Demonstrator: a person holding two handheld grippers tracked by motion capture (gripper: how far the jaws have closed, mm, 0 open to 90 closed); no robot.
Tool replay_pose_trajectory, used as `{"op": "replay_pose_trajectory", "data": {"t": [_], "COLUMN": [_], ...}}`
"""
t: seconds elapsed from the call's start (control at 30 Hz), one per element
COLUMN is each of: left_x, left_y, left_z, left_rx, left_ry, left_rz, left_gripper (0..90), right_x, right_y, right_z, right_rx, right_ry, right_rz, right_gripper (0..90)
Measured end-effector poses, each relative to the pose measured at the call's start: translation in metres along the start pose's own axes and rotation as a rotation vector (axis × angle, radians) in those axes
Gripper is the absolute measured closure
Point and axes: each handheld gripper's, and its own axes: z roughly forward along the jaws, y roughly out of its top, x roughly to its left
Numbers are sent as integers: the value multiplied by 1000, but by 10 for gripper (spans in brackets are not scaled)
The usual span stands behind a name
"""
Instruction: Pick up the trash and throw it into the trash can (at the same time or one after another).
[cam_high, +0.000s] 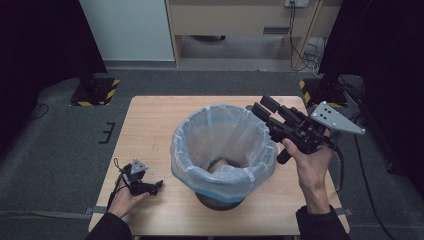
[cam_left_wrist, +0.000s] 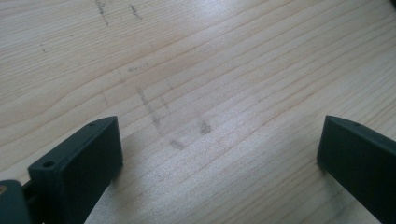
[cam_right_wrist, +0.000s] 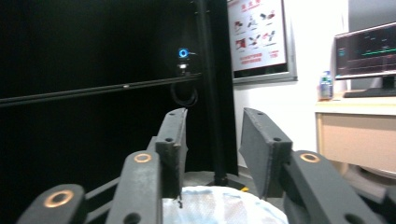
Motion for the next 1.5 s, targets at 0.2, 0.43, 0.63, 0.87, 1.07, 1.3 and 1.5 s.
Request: {"op": "replay_pose_trajectory", "data": {"t": [0.2,0.43,0.63,0.87,1.07,1.3,1.5], "left_x": [0,0,0,0,0,0,0], "left_y": [0,0,0,0,0,0,0], "left_z": [0,0,0,0,0,0,0], "left_rx": [0,0,0,0,0,0,0], "left_ry": [0,0,0,0,0,0,0], "left_rz": [0,0,0,0,0,0,0], "left_gripper": [0,0,0,0,0,0,0], "right_x": [-16,-43,-66,-87,-100,-118,-127], "right_y": [-5,-22,-39,-59,-80,-112,-146], "right_z": [-12,-26,-36,-40,-38,-37,-34], "right_rx": [4,33,66,123,206,339,472], "right_ry": [-65,-151,-215,-301,-342,-401,-423], "right_rz": [-3,13,31,41,50,41,60], "right_gripper": [529,504,471,428,420,463,545]}}
